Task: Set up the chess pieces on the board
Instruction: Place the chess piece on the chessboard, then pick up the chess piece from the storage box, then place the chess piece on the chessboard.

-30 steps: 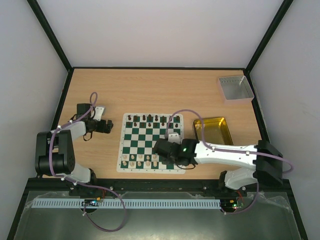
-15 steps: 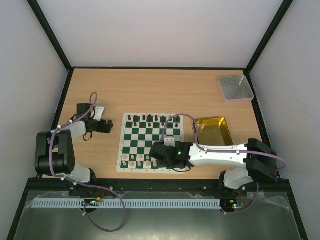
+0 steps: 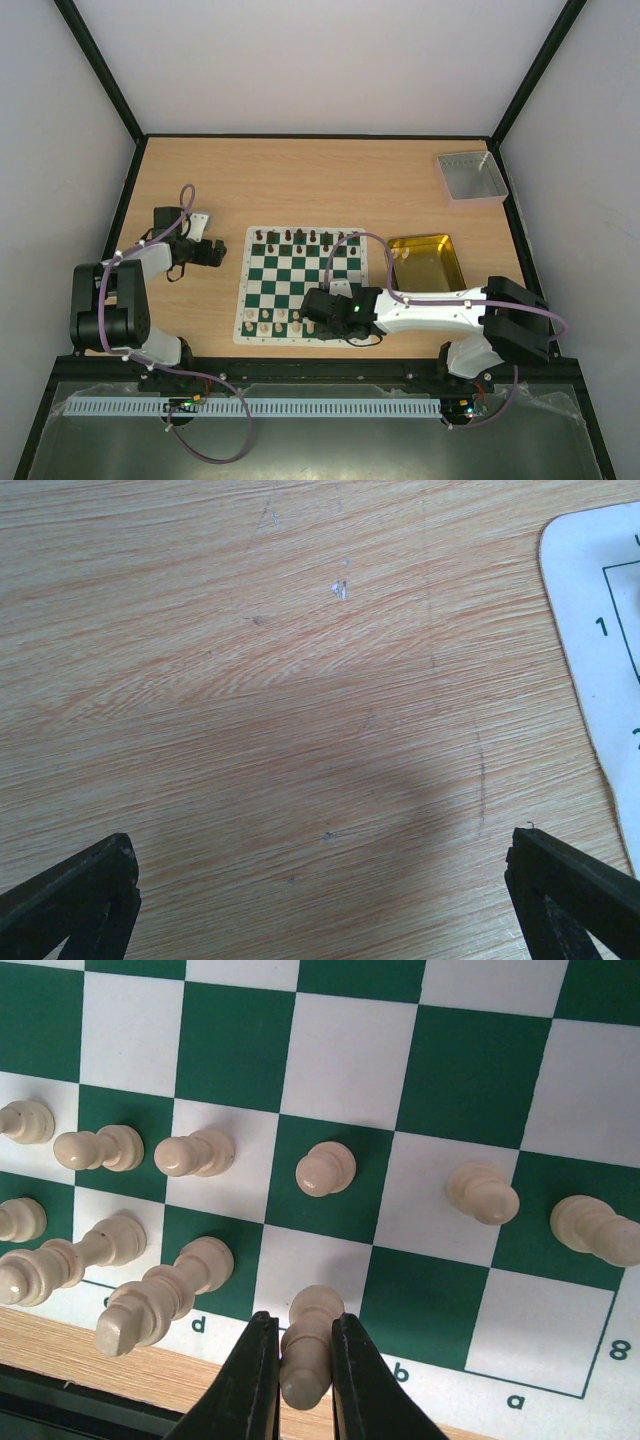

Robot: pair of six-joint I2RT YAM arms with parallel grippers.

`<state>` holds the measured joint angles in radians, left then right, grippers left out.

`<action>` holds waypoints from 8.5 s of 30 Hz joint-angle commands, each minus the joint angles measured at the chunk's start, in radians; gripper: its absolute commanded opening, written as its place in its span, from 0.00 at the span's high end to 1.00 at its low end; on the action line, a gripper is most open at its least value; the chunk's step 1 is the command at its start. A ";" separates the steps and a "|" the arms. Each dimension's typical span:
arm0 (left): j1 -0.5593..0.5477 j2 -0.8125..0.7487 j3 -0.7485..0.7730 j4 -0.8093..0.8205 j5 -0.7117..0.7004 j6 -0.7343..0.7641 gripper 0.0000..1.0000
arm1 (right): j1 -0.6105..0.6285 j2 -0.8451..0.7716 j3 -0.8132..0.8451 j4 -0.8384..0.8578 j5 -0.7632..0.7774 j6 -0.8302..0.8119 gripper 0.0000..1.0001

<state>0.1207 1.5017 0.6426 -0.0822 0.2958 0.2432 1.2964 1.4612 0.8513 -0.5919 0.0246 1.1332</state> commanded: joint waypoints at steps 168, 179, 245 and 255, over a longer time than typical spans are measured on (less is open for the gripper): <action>0.004 0.041 0.042 -0.022 0.017 0.002 0.01 | 0.072 -0.170 0.074 -0.270 0.179 0.169 0.96; 0.008 0.040 0.042 -0.021 0.020 0.002 0.01 | 0.080 -0.163 -0.043 -0.139 0.151 0.207 0.96; 0.011 0.049 0.048 -0.025 0.023 0.003 0.00 | -0.011 -0.067 -0.080 -0.044 0.101 0.102 0.95; 0.011 0.055 0.052 -0.028 0.021 0.001 0.01 | -0.012 -0.065 -0.079 -0.046 0.096 0.099 0.95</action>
<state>0.1257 1.5452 0.6735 -0.0898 0.3069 0.2432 1.2884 1.4017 0.7498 -0.6018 0.0895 1.2369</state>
